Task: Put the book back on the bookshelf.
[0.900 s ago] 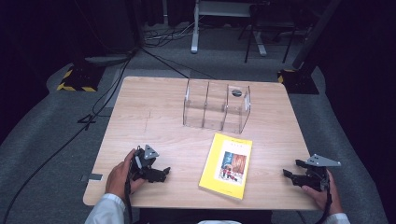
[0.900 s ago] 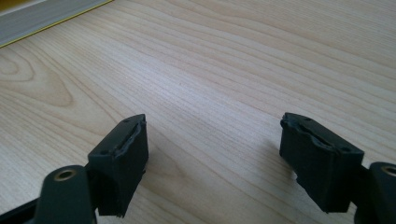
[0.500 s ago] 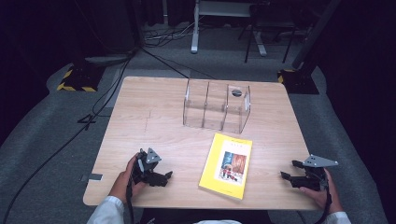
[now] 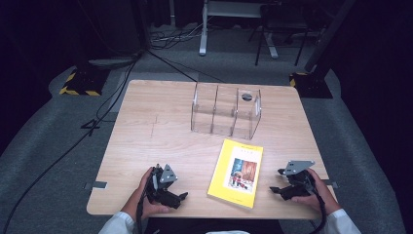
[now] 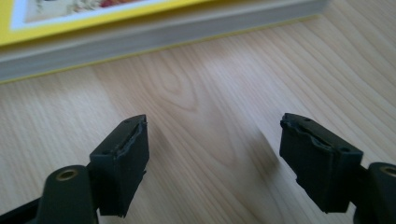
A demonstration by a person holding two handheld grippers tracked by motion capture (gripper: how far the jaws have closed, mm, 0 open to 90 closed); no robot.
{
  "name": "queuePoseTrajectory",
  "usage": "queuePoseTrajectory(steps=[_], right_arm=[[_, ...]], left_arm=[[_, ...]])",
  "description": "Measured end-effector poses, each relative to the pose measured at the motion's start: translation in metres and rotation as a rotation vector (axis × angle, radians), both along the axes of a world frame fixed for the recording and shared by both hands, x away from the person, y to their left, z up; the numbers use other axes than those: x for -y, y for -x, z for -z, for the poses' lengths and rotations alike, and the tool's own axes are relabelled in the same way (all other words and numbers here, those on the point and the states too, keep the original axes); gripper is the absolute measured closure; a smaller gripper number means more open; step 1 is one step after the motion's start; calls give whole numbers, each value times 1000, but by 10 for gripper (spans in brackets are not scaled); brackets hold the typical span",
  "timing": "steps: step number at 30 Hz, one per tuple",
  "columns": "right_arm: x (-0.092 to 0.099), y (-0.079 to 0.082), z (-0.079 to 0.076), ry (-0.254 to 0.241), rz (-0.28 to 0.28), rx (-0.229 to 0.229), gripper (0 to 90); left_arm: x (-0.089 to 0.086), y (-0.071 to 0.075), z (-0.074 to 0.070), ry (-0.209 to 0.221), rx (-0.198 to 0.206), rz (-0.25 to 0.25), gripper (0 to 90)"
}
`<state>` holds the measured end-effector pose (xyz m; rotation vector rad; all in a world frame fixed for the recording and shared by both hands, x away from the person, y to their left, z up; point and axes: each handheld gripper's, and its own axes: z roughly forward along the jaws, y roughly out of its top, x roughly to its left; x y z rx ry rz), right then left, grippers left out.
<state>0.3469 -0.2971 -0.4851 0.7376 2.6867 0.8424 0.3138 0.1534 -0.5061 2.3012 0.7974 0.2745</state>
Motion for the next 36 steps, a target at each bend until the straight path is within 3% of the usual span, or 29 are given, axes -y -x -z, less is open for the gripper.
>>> queuePoseTrajectory(steps=[4, 8, 15, 21, 31, 36], right_arm=[[-19, -6, -3, 38, -44, -43, 242], [-35, -12, -6, 88, -82, -120, 235], [-54, -13, -10, 189, -130, -173, 202], [-62, -11, -9, 202, -165, -171, 169], [-66, -5, -7, 158, -191, -145, 151], [-72, 3, -7, 177, -269, -141, 145]], left_arm=[[7, -1, 0, -5, -1, 30, 2], [13, -2, 0, -6, 1, 50, 2], [17, -2, 0, -2, 2, 62, 3], [22, -2, 0, -3, 0, 67, 3], [30, -3, 0, -5, 3, 83, 2], [36, -3, 0, 1, 3, 93, 3]])
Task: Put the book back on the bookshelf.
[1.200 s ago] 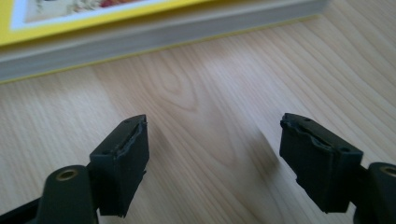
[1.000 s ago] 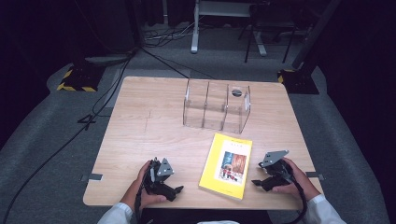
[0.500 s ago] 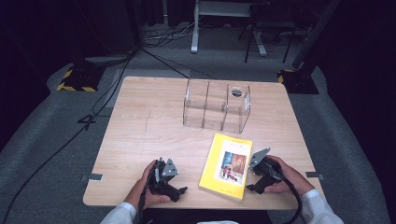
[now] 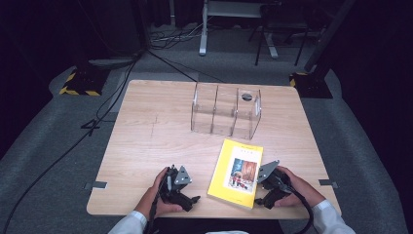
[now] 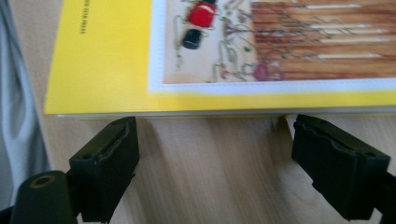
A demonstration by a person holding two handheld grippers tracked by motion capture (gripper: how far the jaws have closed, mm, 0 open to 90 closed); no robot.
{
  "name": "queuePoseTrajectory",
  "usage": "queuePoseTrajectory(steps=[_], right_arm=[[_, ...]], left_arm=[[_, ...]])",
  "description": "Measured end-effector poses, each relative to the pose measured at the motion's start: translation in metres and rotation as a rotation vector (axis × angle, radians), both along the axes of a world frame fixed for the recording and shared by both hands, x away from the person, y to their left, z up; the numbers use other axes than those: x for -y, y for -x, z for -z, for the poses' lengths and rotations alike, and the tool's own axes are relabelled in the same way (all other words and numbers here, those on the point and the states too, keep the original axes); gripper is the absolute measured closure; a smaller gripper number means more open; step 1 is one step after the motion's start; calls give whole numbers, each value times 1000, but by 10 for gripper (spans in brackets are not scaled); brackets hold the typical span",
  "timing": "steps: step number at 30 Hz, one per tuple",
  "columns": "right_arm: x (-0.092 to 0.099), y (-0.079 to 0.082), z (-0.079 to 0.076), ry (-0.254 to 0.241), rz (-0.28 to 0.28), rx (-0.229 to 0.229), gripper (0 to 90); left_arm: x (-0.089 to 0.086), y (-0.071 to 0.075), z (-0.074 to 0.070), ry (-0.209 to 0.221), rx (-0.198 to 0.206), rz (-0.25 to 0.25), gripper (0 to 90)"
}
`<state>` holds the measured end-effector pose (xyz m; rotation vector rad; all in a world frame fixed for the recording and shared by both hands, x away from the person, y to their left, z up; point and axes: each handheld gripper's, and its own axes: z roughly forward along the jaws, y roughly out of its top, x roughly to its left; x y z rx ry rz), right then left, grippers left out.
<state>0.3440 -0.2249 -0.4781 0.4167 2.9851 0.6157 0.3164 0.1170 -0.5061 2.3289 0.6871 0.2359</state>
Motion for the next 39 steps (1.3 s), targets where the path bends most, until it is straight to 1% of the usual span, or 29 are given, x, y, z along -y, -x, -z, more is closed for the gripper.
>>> queuePoseTrajectory(steps=[1, 8, 9, 11, 13, 15, 16, 17, 18, 19, 20, 21, 23, 25, 26, 28, 29, 30, 31, 32, 34, 36, 39], right_arm=[[-1, 0, 0, 1, 6, -2, 145], [1, 1, 1, -16, 13, 5, 146], [1, 2, 1, -22, 22, 5, 147], [2, 1, 1, -35, 18, 5, 158], [4, 1, 1, -66, 20, 0, 207], [6, 1, -1, -93, 33, -13, 217], [7, 1, -2, -106, 36, -15, 225], [8, 0, -3, -123, 41, -9, 234], [10, 0, -5, -137, 44, -12, 237], [12, 0, -7, -169, 49, -13, 240], [12, 0, -9, -187, 56, -16, 242], [14, -1, -11, -214, 60, -15, 245], [15, -1, -14, -246, 71, -12, 255], [14, -1, -15, -257, 68, -2, 257], [14, 0, -16, -265, 70, -2, 259], [13, 0, -17, -281, 74, 5, 261], [12, 0, -18, -286, 76, 7, 263], [12, 0, -20, -296, 75, 8, 264], [12, 0, -21, -307, 75, 15, 265], [11, 0, -22, -314, 81, 13, 265], [10, 1, -24, -327, 79, 20, 268], [8, 1, -26, -336, 81, 24, 268], [7, 1, -28, -345, 83, 29, 268]], left_arm=[[0, 0, 0, -5, -2, 0, 3], [4, 0, -1, -5, -2, 9, 3], [4, 0, -1, -6, -2, 9, 3], [7, 0, 0, -3, -3, 10, 3], [10, 1, -1, -7, -3, 17, 3], [13, 2, 0, 2, -1, 21, 3], [14, 3, -1, -6, -3, 31, 3], [15, 4, -1, -4, -3, 31, 4], [16, 4, -1, -4, -2, 34, 3], [17, 5, -1, -8, -6, 30, 4], [18, 5, -1, -6, 0, 40, 4], [19, 6, -1, -5, 0, 37, 7], [20, 7, -1, -10, 1, 45, 7], [23, 8, -1, -2, 9, 56, 21], [24, 9, -2, 10, 11, 66, 58], [28, 11, -4, 14, 16, 90, 171], [31, 13, -5, 18, 18, 96, 192], [36, 14, -6, 9, 31, 109, 170], [39, 15, -7, 11, 33, 112, 157], [43, 17, -8, 4, 42, 131, 178], [52, 20, -10, 11, 55, 144, 161], [59, 23, -13, 22, 59, 155, 168], [74, 27, -15, 49, 79, 171, 165]])
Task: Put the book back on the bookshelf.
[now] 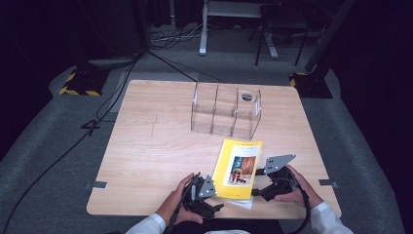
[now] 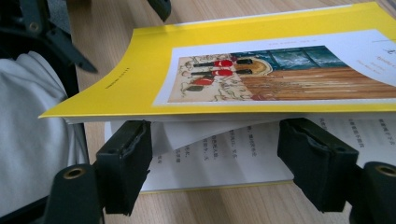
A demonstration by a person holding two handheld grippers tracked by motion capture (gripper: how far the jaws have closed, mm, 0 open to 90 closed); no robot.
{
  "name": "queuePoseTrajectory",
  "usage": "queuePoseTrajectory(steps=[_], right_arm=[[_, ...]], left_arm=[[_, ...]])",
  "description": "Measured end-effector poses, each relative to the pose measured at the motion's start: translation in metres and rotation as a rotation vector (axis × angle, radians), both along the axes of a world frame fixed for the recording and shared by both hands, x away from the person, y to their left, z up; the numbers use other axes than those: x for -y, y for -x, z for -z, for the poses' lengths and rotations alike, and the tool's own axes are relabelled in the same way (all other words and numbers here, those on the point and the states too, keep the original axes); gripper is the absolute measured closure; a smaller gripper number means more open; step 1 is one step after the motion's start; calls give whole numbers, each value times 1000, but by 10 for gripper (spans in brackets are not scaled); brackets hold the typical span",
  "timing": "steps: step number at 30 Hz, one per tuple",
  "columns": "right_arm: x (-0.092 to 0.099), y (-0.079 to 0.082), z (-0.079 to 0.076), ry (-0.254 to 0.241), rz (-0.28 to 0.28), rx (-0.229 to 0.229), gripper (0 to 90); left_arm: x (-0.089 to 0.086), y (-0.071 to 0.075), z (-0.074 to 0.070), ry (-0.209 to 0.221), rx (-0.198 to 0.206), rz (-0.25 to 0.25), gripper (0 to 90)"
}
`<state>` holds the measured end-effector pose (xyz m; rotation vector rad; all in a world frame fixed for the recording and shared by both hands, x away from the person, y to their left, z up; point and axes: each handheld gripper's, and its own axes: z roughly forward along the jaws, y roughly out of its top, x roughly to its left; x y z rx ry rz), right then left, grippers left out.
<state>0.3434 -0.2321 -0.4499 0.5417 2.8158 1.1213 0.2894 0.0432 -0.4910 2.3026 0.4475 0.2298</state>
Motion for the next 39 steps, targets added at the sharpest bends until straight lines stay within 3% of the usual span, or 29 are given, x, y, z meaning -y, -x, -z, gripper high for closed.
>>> queuePoseTrajectory(steps=[2, 6, 9, 12, 13, 16, 19, 22, 24, 26, 32, 39], right_arm=[[-1, 0, -2, -19, 11, -4, 268], [-5, 1, -7, -30, 14, 3, 268], [-6, 1, -9, -33, 17, 2, 268], [-6, 1, -9, -35, 18, -5, 268], [-5, 2, -9, -37, 21, -9, 268], [-4, 2, -9, -38, 19, -10, 268], [-2, 2, -10, -53, 18, -19, 267], [1, 3, -11, -61, 18, -23, 264], [6, 4, -13, -84, 16, -27, 265], [11, 5, -16, -106, 10, -29, 268], [19, 12, -25, -149, -9, 35, 272], [11, 18, -31, -189, -44, 156, 268]], left_arm=[[12, 3, 0, -6, 16, 18, 168], [31, 8, 2, 3, 60, -19, 155], [40, 10, 3, -10, 105, -40, 162], [43, 10, 3, -10, 120, -54, 195], [45, 11, 3, -18, 151, -80, 256], [44, 10, 2, -12, 162, -90, 332], [39, 10, -1, 3, 160, -69, 421], [36, 11, -5, 9, 185, -37, 493], [33, 11, -8, 16, 187, -23, 595], [30, 11, -10, 22, 185, -16, 637], [22, 10, -16, 30, 179, 30, 761], [6, 7, -22, 13, 165, 50, 794]])
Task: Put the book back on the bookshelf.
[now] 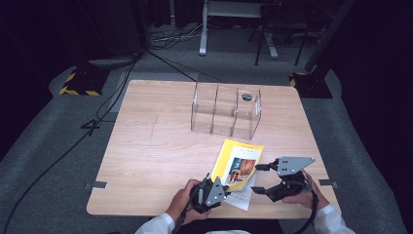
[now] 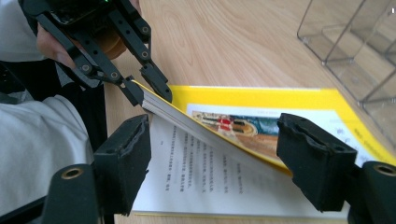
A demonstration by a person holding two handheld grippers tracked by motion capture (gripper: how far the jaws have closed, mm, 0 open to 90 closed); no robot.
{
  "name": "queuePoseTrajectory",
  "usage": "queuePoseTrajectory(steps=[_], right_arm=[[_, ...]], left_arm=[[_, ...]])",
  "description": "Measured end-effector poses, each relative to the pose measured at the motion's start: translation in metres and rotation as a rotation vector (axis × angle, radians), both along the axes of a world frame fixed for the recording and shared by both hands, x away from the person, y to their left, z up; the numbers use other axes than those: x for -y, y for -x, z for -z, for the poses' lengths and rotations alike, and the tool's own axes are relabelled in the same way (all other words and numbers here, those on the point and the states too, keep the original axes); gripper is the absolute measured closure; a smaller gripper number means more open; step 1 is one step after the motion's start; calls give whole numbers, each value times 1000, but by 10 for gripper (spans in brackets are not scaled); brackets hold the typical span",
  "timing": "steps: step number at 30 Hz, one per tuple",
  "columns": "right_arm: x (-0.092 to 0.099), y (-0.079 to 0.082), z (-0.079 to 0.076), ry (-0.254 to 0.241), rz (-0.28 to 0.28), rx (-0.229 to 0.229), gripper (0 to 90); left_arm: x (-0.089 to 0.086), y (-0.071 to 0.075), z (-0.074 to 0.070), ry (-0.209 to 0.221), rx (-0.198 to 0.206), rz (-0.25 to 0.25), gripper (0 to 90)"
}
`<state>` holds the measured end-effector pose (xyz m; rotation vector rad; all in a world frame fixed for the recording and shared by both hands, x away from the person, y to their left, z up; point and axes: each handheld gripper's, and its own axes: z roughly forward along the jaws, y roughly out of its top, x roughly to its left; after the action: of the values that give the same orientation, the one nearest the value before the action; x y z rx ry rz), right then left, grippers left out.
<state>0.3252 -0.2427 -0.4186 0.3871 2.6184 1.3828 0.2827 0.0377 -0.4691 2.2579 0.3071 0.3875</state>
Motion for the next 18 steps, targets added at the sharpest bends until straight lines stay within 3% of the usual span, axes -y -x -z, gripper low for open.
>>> queuePoseTrajectory(steps=[6, 11, 18], right_arm=[[-15, -4, 2, 7, -42, 26, 268], [-33, -10, 13, 57, -74, 47, 268], [-51, -17, 32, 181, -59, 104, 313]], left_arm=[[-17, -3, -2, -5, -21, 2, 794], [-36, -7, -2, 8, -45, -8, 787], [-65, -11, -3, 15, -67, -33, 778]])
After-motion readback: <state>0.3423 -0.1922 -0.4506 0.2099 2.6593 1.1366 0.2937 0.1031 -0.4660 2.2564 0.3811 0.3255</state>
